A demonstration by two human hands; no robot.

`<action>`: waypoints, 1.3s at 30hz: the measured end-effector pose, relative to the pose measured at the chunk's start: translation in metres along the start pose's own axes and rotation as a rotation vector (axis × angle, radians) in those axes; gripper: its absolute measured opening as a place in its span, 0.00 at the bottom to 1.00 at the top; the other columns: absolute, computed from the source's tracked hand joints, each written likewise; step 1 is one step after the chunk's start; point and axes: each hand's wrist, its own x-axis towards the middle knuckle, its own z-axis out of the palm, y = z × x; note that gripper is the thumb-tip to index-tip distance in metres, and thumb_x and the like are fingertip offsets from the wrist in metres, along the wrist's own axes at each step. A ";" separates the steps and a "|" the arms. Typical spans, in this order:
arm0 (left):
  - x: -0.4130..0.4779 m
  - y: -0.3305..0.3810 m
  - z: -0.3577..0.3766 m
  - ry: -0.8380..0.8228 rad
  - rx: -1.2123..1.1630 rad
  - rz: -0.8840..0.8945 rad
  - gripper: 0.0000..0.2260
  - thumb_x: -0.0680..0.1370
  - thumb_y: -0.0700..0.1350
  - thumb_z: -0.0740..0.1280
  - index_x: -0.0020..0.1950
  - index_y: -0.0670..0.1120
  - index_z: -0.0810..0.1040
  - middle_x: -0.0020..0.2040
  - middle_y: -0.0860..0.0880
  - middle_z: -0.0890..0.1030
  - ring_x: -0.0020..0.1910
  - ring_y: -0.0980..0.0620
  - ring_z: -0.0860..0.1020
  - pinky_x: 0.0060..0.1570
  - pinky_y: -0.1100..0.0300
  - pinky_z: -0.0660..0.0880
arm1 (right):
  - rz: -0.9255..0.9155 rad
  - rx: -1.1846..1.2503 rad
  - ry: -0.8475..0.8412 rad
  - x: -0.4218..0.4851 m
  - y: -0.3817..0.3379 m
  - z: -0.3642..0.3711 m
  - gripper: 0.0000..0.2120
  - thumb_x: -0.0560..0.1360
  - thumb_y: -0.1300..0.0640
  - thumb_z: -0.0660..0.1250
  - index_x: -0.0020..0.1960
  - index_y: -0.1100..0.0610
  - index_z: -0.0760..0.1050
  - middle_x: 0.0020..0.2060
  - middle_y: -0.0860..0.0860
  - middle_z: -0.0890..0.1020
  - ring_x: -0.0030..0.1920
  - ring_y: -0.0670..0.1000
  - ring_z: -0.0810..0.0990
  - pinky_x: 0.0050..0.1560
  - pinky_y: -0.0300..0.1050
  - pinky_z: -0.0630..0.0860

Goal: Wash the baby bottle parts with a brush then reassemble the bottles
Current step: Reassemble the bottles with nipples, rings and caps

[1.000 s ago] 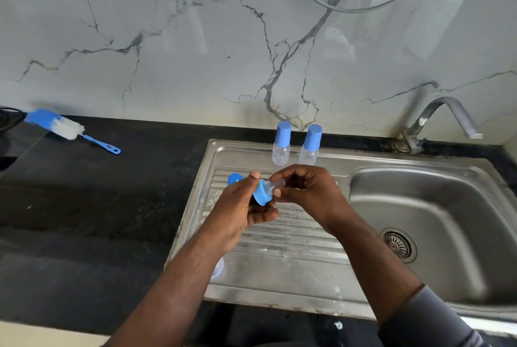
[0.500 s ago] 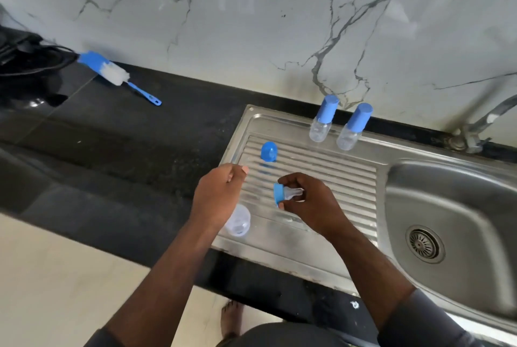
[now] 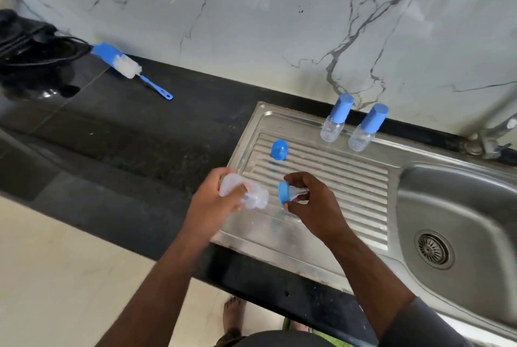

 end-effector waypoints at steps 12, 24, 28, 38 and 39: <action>0.027 0.071 -0.001 -0.212 -0.364 -0.024 0.08 0.83 0.46 0.64 0.60 0.46 0.77 0.56 0.41 0.80 0.50 0.45 0.84 0.47 0.53 0.83 | -0.141 0.142 0.170 0.005 -0.064 -0.034 0.24 0.68 0.69 0.77 0.57 0.47 0.79 0.54 0.42 0.83 0.48 0.49 0.83 0.49 0.46 0.82; 0.034 0.085 0.026 -0.382 -0.282 0.056 0.07 0.83 0.49 0.62 0.60 0.51 0.75 0.55 0.42 0.78 0.46 0.47 0.85 0.44 0.52 0.83 | -0.081 0.110 0.288 -0.015 -0.072 -0.049 0.22 0.67 0.67 0.79 0.57 0.51 0.81 0.47 0.40 0.84 0.45 0.46 0.84 0.48 0.39 0.82; 0.030 0.087 0.028 -0.486 -0.293 0.090 0.07 0.83 0.49 0.62 0.60 0.49 0.76 0.55 0.41 0.79 0.46 0.46 0.85 0.45 0.50 0.83 | -0.014 0.166 0.254 -0.026 -0.072 -0.059 0.11 0.71 0.56 0.78 0.52 0.57 0.82 0.38 0.52 0.86 0.37 0.56 0.85 0.43 0.52 0.84; 0.024 0.089 0.027 -0.559 -0.282 0.135 0.09 0.83 0.50 0.62 0.62 0.49 0.74 0.57 0.41 0.77 0.46 0.48 0.85 0.45 0.53 0.83 | 0.259 0.349 0.185 -0.027 -0.086 -0.064 0.32 0.74 0.36 0.65 0.45 0.68 0.80 0.33 0.63 0.83 0.32 0.63 0.83 0.34 0.49 0.80; 0.024 0.088 0.027 -0.558 -0.284 0.139 0.09 0.83 0.50 0.62 0.62 0.49 0.74 0.57 0.41 0.77 0.46 0.48 0.85 0.44 0.54 0.82 | 0.256 0.362 0.179 -0.028 -0.085 -0.063 0.31 0.74 0.37 0.65 0.46 0.67 0.81 0.34 0.63 0.83 0.33 0.62 0.83 0.34 0.49 0.80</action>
